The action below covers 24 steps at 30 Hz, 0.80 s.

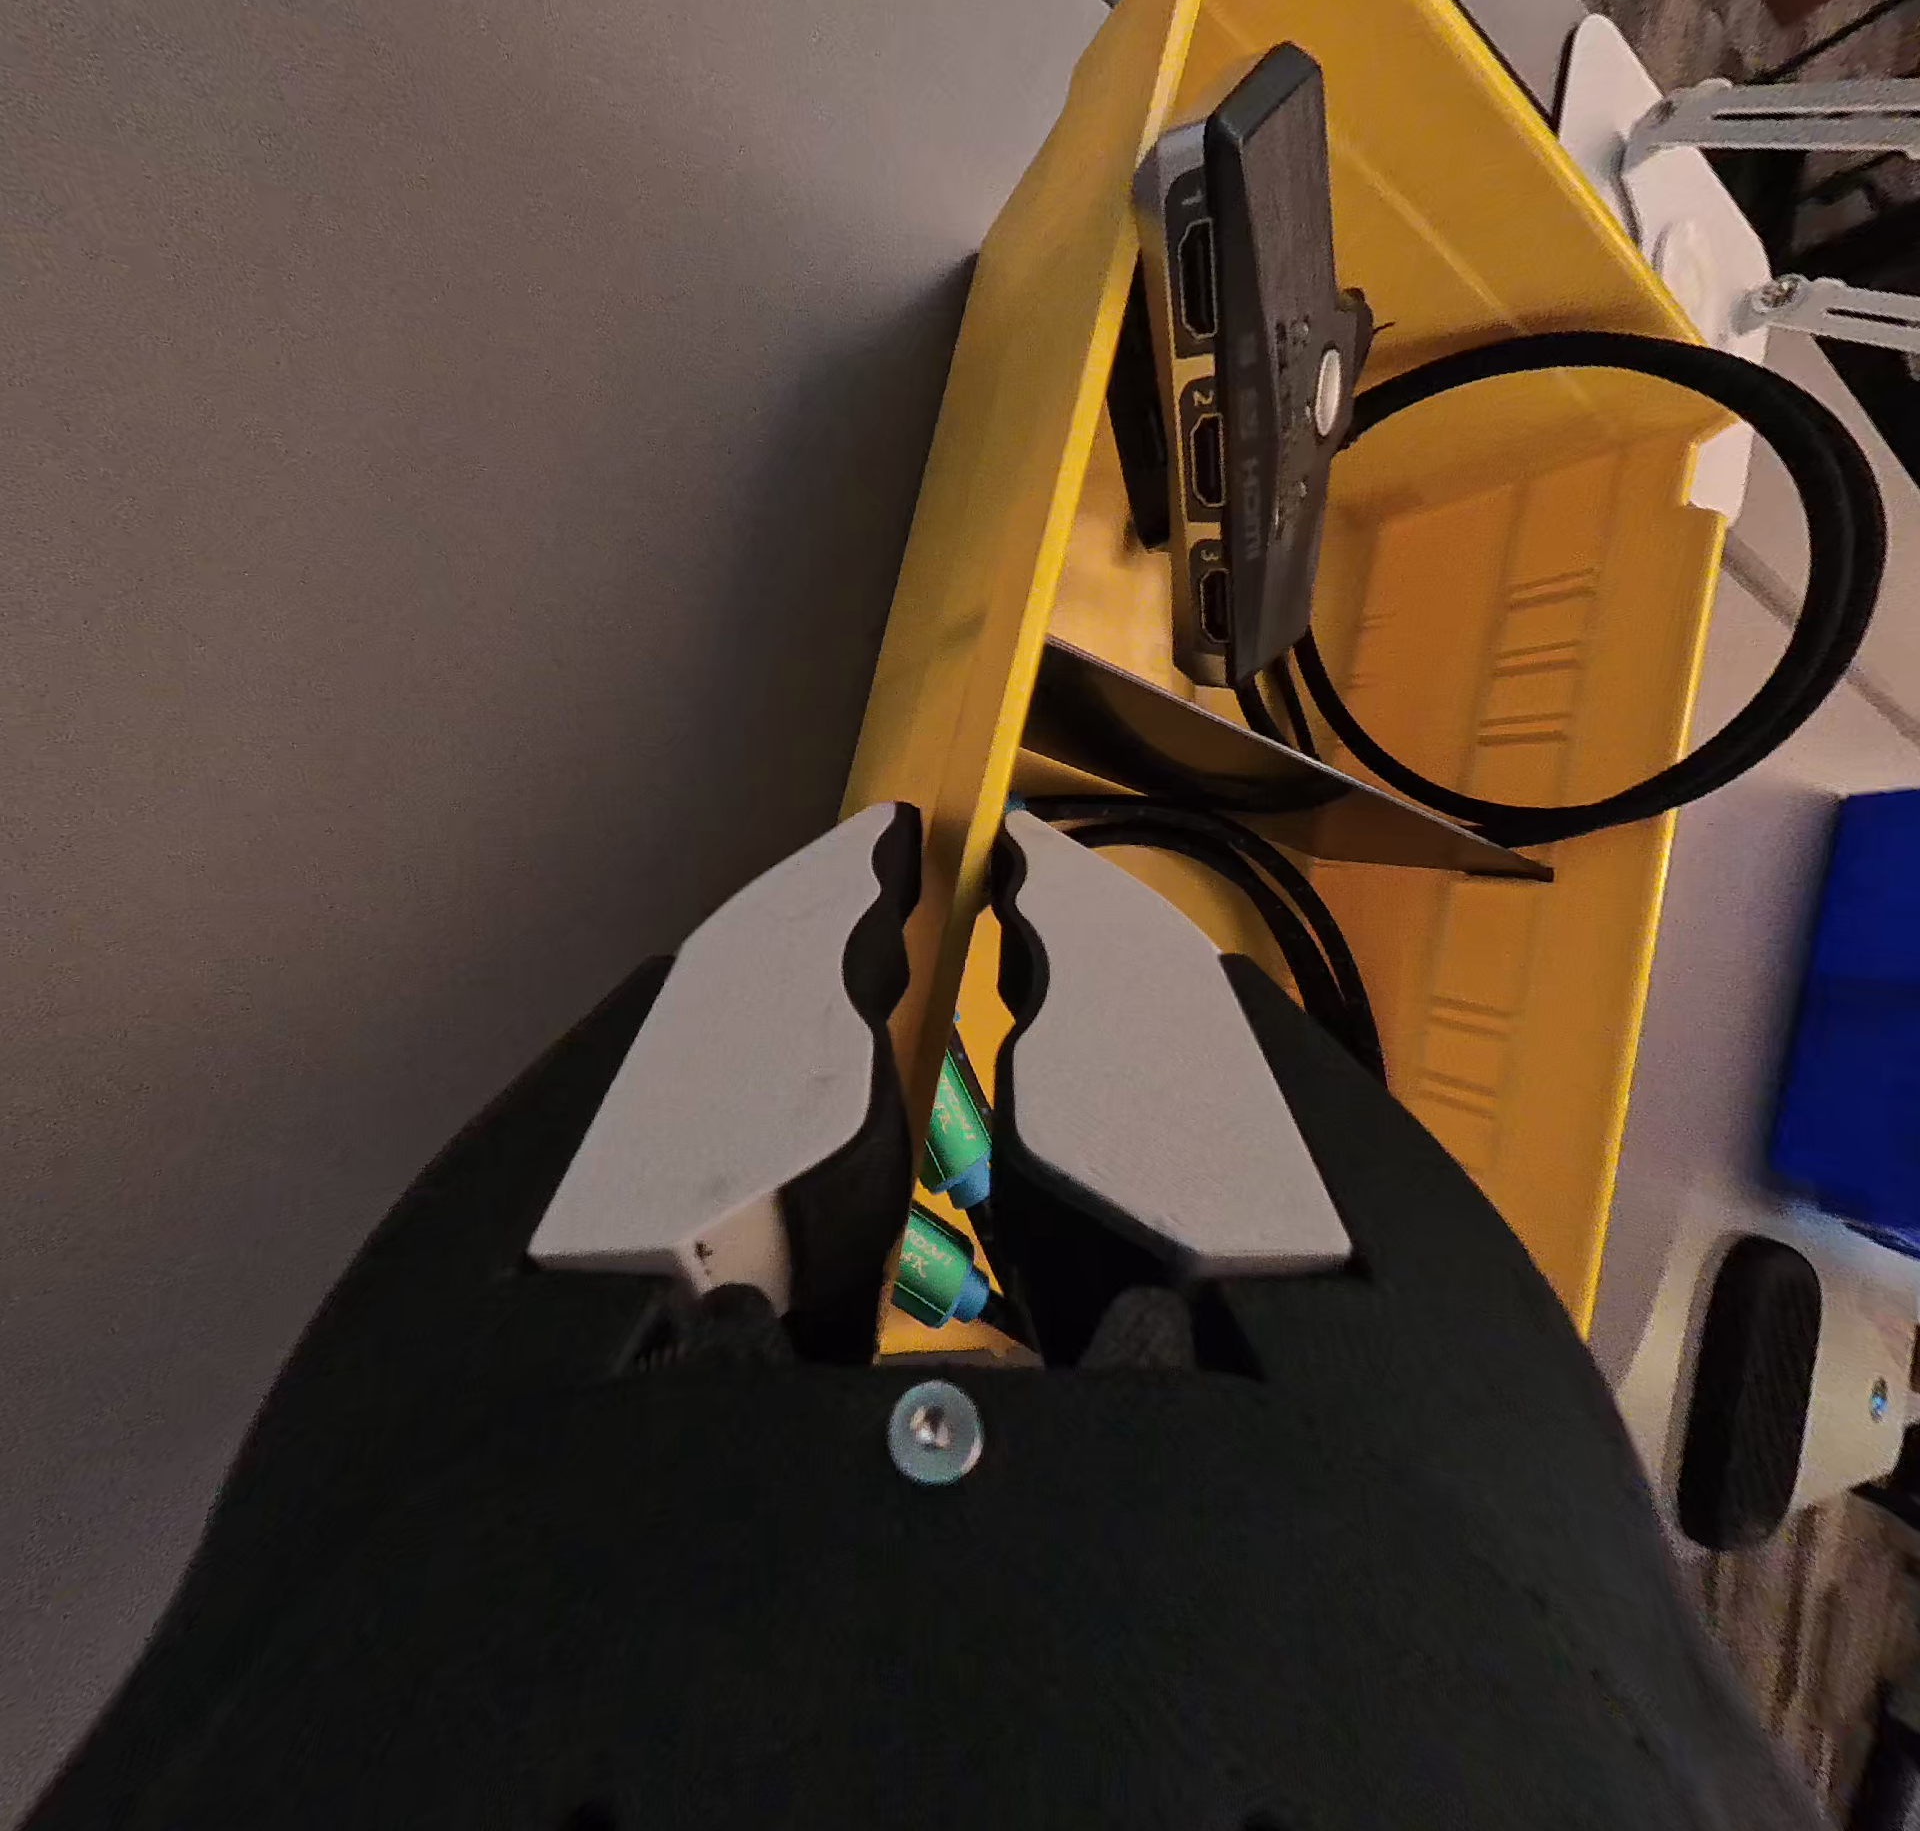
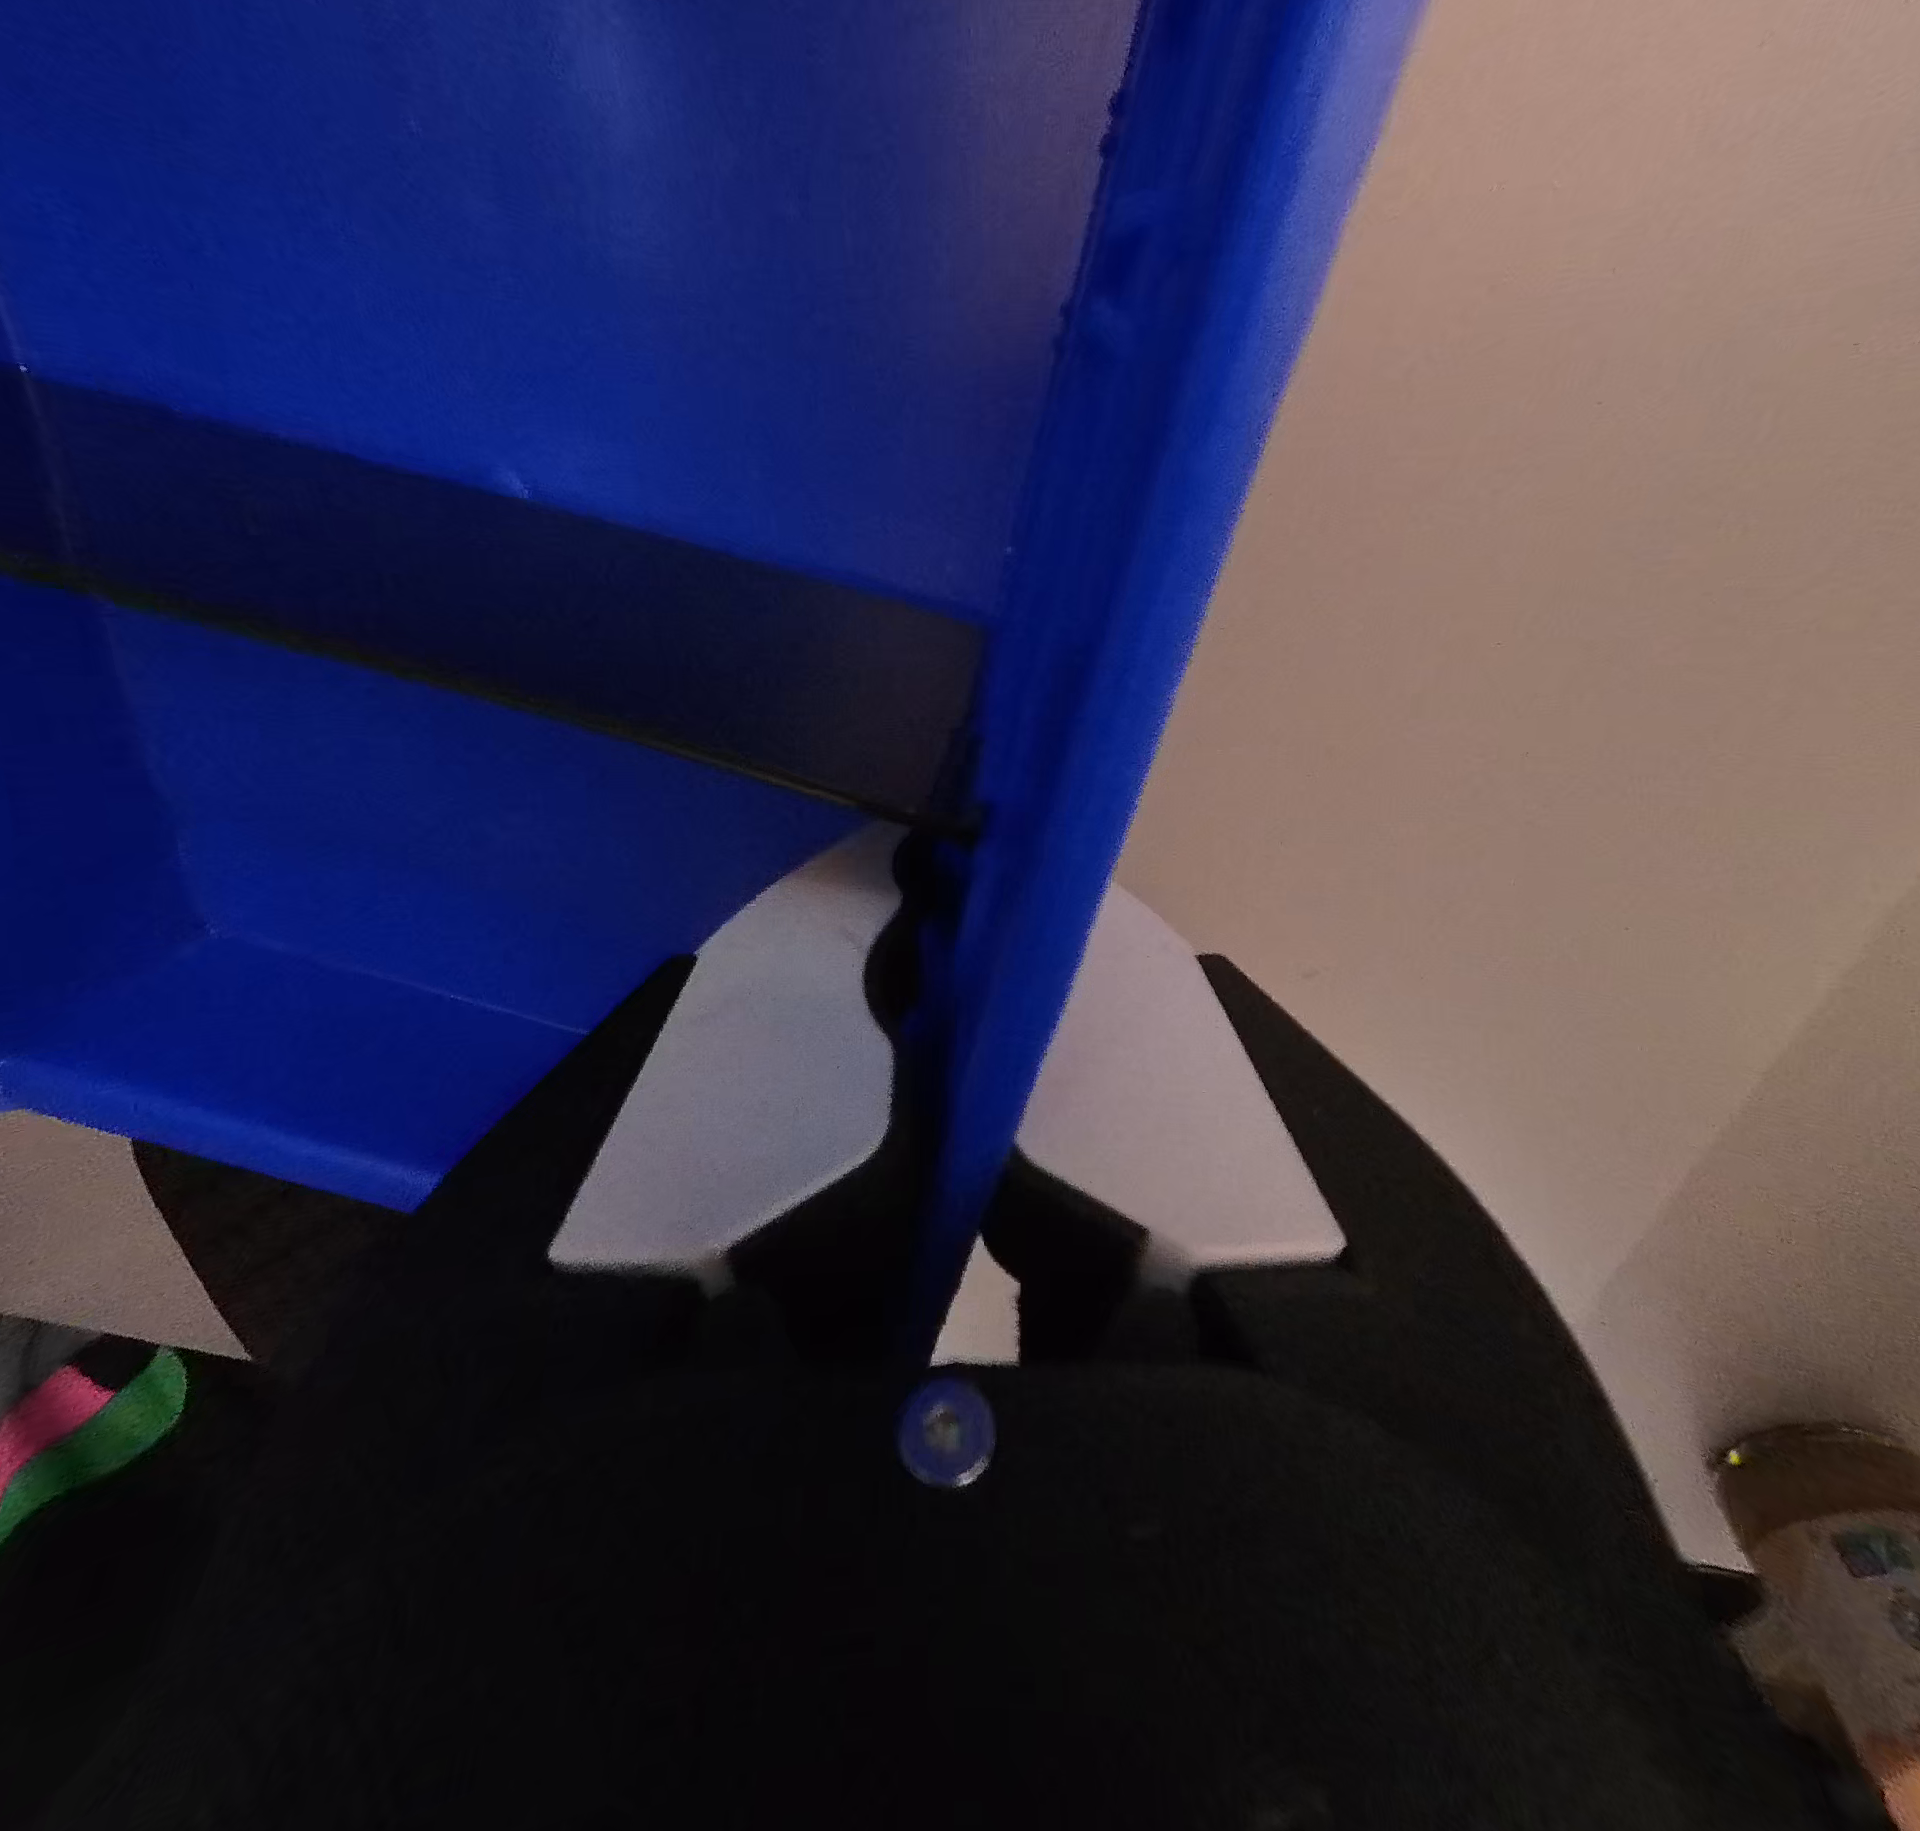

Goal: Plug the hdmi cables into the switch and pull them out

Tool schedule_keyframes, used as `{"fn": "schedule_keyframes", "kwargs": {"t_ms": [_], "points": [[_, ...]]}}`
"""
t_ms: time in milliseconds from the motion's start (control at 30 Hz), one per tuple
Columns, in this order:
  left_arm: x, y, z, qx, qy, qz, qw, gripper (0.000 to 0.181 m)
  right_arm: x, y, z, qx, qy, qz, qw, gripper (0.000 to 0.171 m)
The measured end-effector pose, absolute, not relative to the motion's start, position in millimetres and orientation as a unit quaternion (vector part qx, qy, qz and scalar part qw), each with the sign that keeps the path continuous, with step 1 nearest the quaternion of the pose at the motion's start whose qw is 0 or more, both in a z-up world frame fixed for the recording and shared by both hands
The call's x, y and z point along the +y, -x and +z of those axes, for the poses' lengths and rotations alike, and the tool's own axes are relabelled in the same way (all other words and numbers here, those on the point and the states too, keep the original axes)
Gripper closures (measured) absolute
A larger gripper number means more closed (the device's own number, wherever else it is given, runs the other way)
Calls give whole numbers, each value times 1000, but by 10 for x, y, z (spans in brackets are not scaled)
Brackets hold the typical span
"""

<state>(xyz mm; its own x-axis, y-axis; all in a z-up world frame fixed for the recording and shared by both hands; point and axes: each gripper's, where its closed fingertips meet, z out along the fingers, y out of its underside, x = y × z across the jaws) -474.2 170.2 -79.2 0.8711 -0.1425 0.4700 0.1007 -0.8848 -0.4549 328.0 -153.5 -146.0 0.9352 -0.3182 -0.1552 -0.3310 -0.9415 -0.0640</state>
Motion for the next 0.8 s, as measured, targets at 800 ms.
{"fn": "schedule_keyframes", "kwargs": {"t_ms": [800], "points": [[1854, 4923, -783, -33, 932, -224, 283, 170, -1723, -3367, -1464, 126, 989, 75, 39, 163]]}}
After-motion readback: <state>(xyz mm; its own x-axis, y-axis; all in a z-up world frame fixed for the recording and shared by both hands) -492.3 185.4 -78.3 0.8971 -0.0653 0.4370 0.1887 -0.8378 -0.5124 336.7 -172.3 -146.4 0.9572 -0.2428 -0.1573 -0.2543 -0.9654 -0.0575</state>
